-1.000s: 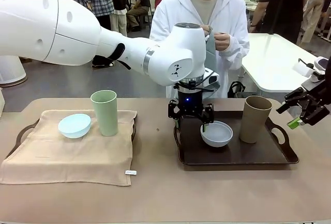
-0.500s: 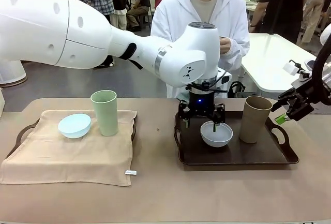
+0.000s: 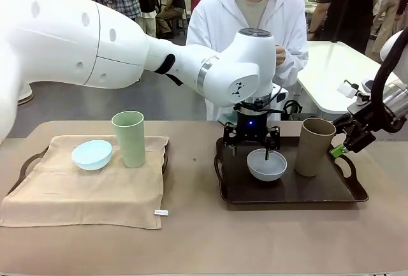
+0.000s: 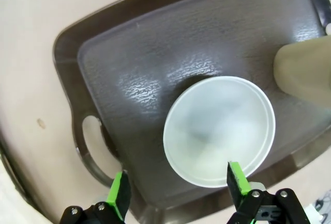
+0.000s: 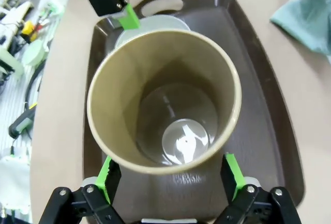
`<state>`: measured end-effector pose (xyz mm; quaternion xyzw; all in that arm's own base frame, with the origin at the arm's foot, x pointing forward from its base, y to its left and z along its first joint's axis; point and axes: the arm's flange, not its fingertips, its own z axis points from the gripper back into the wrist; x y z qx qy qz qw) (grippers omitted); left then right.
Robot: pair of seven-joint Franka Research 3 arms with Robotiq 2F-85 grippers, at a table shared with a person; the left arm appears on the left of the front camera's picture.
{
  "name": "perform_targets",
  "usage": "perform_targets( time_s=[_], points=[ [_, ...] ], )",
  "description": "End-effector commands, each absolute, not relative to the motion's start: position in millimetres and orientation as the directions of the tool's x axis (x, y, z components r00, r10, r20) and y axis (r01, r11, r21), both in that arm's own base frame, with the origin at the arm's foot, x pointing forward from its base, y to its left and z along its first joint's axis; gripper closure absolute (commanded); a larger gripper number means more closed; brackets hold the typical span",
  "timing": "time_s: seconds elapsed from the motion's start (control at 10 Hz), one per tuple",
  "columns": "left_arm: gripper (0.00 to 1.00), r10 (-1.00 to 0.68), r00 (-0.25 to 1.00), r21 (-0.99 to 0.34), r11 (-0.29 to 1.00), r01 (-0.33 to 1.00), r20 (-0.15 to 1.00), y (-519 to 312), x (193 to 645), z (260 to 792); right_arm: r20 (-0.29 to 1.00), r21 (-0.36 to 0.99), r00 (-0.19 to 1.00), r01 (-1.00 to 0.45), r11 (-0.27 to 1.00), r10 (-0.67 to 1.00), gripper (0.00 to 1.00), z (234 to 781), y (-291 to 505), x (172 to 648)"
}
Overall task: Set up a tray with a mat and arrange the tableware.
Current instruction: Pick up the Picnic Bowl and Reusable plastic cup from the Handle tray in front of the human's position and hold them in the air.
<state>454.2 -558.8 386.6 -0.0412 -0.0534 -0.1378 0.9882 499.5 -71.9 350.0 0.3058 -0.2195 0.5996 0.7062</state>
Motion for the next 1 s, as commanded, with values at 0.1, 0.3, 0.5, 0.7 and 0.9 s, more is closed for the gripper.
perform_targets(
  time_s=[0.1, 0.3, 0.5, 0.7, 0.9],
  points=[
    [0.03, -0.234, 0.965, -0.044, 0.97, 0.24, 0.12, -568, 459, 388, 0.727, 0.165, 0.149, -0.985, 0.039, 0.671, 0.0, 336, -74, 513],
    [0.03, -0.221, 0.968, -0.052, 0.972, 0.228, 0.116, -567, 461, 385, 0.732, 0.198, 0.172, -0.98, 0.035, 0.659, 0.0, 326, -70, 514],
    [0.03, -0.215, 0.97, -0.059, 0.973, 0.223, 0.116, -567, 463, 386, 0.751, 0.206, 0.176, -0.978, 0.029, 0.637, 0.0, 318, -65, 516],
    [0.03, -0.206, 0.971, -0.064, 0.975, 0.215, 0.12, -567, 465, 385, 0.765, 0.202, 0.17, -0.979, 0.019, 0.622, 0.0, 309, -59, 517],
    [0.03, -0.197, 0.973, -0.069, 0.976, 0.206, 0.117, -565, 468, 386, 0.773, 0.205, 0.172, -0.979, 0.015, 0.611, 0.0, 304, -54, 517]
  ],
)
